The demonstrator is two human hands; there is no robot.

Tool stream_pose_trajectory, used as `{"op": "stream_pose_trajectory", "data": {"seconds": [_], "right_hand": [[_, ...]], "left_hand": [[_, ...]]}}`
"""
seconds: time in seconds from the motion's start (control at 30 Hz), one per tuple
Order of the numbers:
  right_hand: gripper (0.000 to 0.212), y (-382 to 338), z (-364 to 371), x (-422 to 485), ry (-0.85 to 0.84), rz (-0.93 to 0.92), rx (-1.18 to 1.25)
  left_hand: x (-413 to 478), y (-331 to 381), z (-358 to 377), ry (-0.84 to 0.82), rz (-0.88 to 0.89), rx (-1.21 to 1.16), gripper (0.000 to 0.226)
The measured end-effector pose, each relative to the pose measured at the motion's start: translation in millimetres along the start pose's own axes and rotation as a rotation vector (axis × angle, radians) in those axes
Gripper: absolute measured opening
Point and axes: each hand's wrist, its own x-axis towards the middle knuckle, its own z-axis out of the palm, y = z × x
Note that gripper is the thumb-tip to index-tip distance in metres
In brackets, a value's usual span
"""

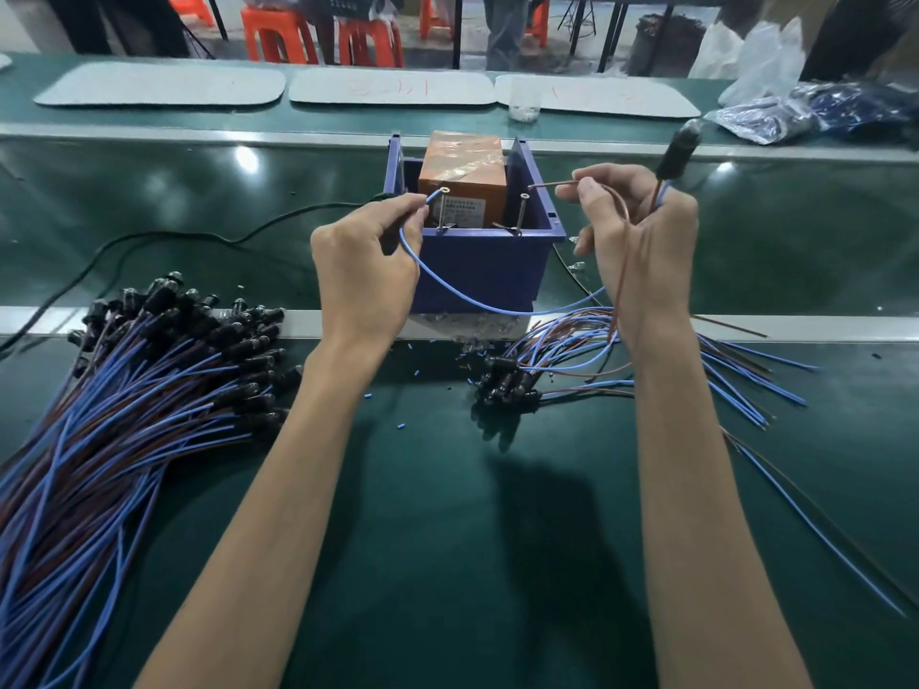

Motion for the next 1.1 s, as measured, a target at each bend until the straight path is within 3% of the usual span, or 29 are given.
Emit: {"op": "stream_pose_trajectory", "data": {"seconds": [0.37, 0.53, 1.1], "right_hand": [[0.01, 3.8, -1.0, 0.7, -0.027, 0.013, -0.042], [0.01, 5.0, -3.2, 5.0, -0.079, 0.117, 0.03], [0.016, 7.7, -2.8, -0.4, -0.077, -0.021, -0.139]], "left_hand": [[0.8, 0.2, -0.8, -0.001, -0.014, 0.007, 0.019], [1.1, 0.9, -1.6, 0.009, 0.026, 0.05, 0.02], [-0.1, 0.0, -0.6, 0.005, 0.039, 0.072, 0.018]]}}
